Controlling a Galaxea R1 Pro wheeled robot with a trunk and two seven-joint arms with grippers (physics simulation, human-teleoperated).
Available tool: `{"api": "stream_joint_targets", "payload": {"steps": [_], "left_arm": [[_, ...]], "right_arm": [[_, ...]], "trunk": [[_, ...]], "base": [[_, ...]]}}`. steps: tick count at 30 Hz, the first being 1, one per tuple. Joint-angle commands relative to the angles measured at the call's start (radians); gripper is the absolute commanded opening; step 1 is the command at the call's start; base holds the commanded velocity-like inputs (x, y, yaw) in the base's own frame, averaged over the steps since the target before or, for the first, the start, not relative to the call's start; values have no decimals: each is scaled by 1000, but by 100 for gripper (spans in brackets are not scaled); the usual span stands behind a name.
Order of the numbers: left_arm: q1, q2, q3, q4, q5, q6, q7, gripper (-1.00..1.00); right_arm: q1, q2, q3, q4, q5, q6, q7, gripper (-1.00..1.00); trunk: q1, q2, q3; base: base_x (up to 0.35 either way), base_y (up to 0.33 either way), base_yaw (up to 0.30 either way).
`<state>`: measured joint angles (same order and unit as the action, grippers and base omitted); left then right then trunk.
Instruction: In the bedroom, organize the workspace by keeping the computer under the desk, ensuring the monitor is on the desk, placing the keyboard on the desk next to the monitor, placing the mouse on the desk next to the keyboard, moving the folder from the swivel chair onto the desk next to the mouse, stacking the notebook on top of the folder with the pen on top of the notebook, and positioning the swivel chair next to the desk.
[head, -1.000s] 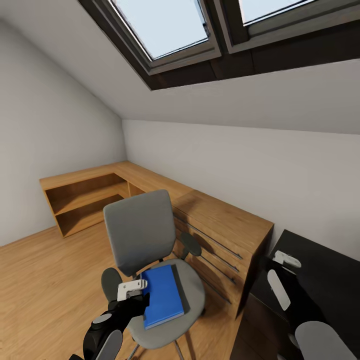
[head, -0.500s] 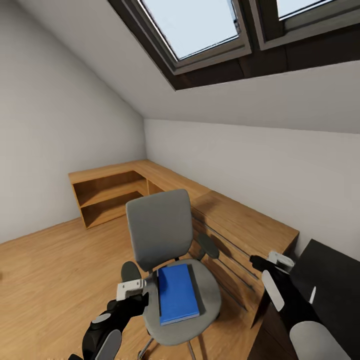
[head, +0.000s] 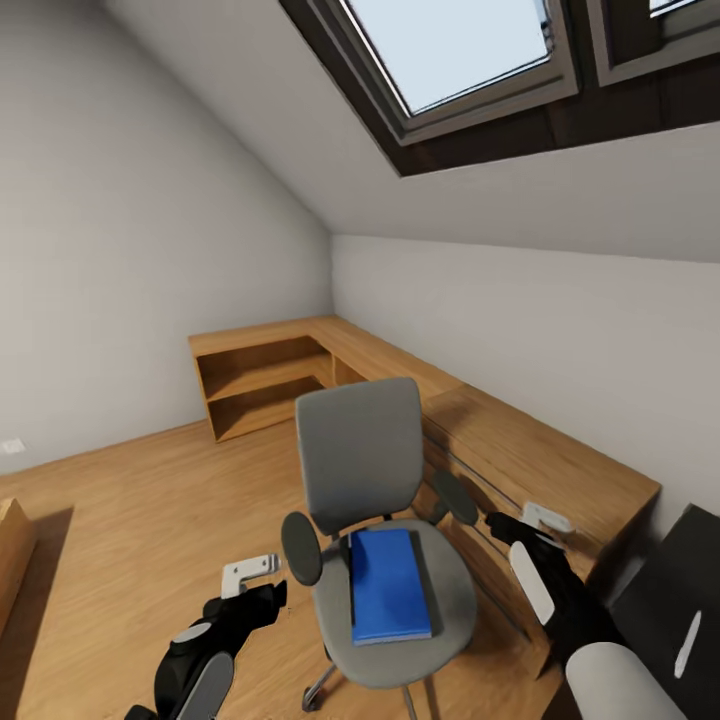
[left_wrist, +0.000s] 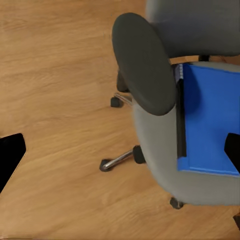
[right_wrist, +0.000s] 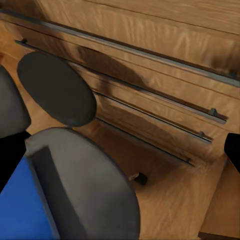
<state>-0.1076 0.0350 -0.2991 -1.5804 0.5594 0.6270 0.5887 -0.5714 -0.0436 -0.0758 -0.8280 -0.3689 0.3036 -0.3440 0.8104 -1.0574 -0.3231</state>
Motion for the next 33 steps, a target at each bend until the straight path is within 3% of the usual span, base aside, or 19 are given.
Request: {"api": "stream_joint_targets", "payload": {"steps": [1,7,21,29,33], "left_arm": [[-1,1,7,-1,10,1,9,100],[-1,0,25,-1,10,0,8,100],[-1,0,26,0,10,0,9,100],[-1,-1,25,-1,10,0,10,100],[-1,-1,25,-1,10,0,10,100]], "right_arm": [[0,1,5,-2,-8,4,-6,100],[0,2,12,-2,-8,3,-6,100],[1,2,13,-2,-8,4,-1,100],[2,1,111,7,-9,1,2,100],[3,1,126,6,-10,0,1,100]], "trunk": [[0,-1,-2],[0,-1,-6],[0,-1,-13],[0,-1,-14],[0,-1,-14]], "base": [[0,0,267],[0,0,266],[0,0,227],[0,0,6],[0,0,0]]}}
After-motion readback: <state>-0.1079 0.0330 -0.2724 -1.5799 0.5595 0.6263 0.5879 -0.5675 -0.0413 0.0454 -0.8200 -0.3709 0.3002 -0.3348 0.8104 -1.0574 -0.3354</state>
